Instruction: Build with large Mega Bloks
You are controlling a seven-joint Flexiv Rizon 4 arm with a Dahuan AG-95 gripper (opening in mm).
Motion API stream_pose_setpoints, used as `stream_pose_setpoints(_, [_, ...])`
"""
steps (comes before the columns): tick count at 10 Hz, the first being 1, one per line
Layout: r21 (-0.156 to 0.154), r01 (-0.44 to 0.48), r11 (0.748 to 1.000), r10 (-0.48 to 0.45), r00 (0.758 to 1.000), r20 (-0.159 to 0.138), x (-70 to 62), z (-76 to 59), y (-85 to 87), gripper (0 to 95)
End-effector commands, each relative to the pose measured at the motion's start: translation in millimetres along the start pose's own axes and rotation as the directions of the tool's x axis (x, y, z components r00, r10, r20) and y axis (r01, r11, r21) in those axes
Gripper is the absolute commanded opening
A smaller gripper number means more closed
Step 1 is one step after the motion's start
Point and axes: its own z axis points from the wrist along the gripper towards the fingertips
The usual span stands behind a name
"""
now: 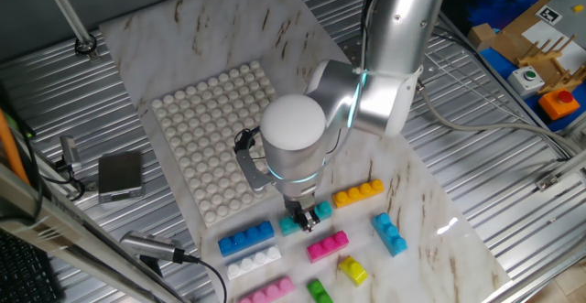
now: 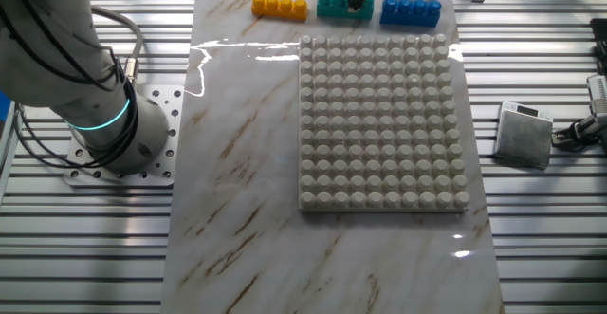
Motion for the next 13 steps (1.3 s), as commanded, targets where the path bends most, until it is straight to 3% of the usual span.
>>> stream_pose_setpoints(1, [-0.006, 0.006, 1.000, -0.006, 1.000, -0.004, -0.1, -0.1, 0.0, 0.0])
stream_pose_setpoints(4, [-0.010, 0.017, 1.000, -0.017, 1.000, -0.014, -1.1, -10.3, -0.2, 0.0])
stream_pose_setpoints(6, [-0.011, 0.023, 1.000, -0.023, 0.999, -0.031, -3.7, -25.8, -0.1, 0.0])
stream_pose_setpoints(10, [-0.016, 0.061, 0.998, -0.062, 0.997, -0.053, -26.4, -54.7, -3.5, 0.0])
stream_pose_setpoints(13, [-0.018, 0.084, 0.996, -0.085, 0.995, -0.052, -27.6, -64.4, -1.5, 0.0])
